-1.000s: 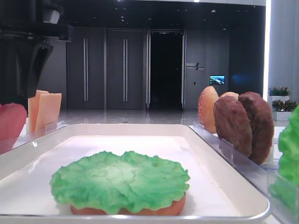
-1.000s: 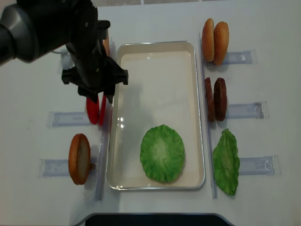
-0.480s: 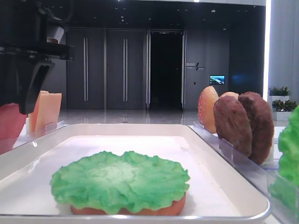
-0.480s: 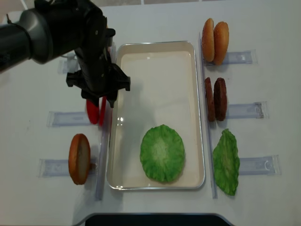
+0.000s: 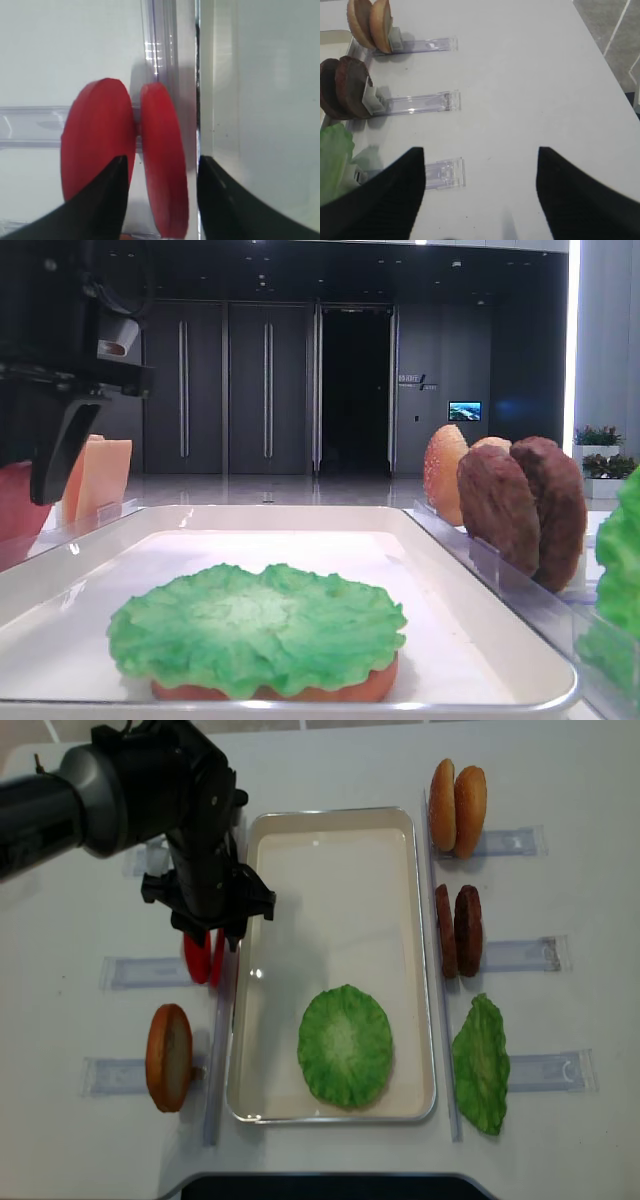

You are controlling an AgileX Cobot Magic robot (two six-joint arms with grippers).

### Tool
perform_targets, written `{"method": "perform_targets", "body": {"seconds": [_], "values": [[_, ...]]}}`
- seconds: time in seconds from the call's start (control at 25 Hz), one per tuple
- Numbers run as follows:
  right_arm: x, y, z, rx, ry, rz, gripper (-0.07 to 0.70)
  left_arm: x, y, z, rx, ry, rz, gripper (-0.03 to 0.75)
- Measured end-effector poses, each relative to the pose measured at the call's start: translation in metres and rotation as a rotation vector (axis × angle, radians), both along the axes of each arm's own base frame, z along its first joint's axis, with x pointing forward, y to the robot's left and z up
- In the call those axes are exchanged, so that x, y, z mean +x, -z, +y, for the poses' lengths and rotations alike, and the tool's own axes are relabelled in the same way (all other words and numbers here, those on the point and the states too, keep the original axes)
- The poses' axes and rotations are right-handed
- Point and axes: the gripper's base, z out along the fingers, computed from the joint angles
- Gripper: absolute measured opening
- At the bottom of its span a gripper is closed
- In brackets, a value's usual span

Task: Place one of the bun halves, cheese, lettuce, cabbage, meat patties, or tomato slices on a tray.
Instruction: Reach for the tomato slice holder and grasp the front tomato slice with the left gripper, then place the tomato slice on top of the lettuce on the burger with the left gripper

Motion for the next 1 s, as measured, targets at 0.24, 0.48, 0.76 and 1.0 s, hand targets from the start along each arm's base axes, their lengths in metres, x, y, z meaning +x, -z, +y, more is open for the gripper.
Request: {"method": "perform_targets", "body": {"seconds": [0.24,0.48,0.76,1.0], "values": [[0.0,0.0,0.0,0.0,0.0,0.0,0.481,0.0,0.002,0.0,0.004,0.001,0.003,0.277],[0.0,0.0,0.0,0.0,0.0,0.0,0.481,0.0,0.001,0.001,0.011,0.002,0.005,0.069],[0.0,0.0,0.0,0.0,0.0,0.0,0.481,-0.002,0.001,0.001,0.018,0.021,0.031,0.057],[0.0,0.0,0.0,0.0,0.0,0.0,0.481,-0.013,-0.022,0.002,-0.036,0.054,0.036,0.057]]}}
